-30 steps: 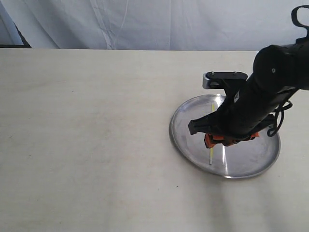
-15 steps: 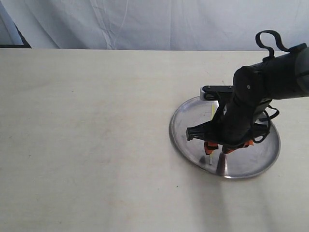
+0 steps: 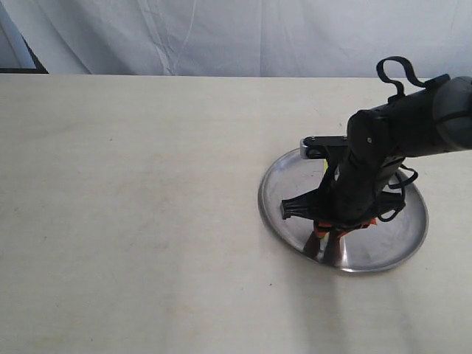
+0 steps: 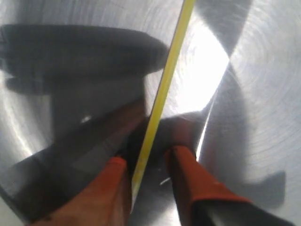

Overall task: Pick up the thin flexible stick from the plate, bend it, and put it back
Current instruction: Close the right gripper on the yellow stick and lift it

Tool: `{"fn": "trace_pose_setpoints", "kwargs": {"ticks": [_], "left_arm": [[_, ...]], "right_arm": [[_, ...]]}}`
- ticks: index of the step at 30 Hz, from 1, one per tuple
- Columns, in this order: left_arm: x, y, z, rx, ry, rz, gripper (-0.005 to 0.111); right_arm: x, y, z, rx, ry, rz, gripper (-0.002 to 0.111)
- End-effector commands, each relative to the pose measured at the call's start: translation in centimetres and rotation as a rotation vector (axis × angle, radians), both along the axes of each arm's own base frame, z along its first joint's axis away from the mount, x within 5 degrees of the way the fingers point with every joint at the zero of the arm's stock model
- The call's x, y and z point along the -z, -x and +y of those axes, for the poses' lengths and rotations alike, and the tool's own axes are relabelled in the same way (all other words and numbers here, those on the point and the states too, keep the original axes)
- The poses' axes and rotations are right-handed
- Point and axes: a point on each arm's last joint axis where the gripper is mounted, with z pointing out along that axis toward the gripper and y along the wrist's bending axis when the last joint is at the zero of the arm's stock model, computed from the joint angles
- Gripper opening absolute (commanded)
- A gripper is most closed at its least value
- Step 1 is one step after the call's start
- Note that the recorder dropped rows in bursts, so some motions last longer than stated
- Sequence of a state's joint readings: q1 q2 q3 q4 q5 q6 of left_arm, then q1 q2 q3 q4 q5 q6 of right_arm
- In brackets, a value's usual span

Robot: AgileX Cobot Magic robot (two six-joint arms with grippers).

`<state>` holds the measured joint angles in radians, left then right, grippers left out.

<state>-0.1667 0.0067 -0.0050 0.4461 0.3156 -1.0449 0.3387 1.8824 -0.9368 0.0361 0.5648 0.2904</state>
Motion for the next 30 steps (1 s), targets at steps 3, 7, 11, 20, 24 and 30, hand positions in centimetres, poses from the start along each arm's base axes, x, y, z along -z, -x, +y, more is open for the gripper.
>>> {"fn": "trace_pose_setpoints", "kwargs": {"ticks": [3,7,11,20,24,30], "left_arm": [[0.1,0.0,0.0,0.008,-0.009,-0.008,0.0],[0.1,0.0,0.0,0.008,-0.009,-0.008,0.0],[0.1,0.0,0.0,0.008,-0.009,-0.008,0.0],[0.1,0.0,0.0,0.008,-0.009,-0.008,0.0],[0.1,0.0,0.0,0.008,-0.009,-0.008,0.0],[0.1,0.0,0.0,0.008,-0.009,-0.008,0.0]], "right_arm": [[1.6,0.1,-0.3,-0.04,0.047,0.043,0.028],[1.6,0.1,-0.3,-0.048,0.05,0.036,0.002],[1.4,0.3,-0.4,-0.052,0.056,0.052,-0.001],[-6.1,1.0,-0.7,-0.122,0.014,-0.147,-0.001],[-8.4,2.1,-1.1,-0.121,0.01,-0.164,-0.001],[-10.8,6.2,-2.4,-0.109,-0.026,-0.24,-0.001]]}}
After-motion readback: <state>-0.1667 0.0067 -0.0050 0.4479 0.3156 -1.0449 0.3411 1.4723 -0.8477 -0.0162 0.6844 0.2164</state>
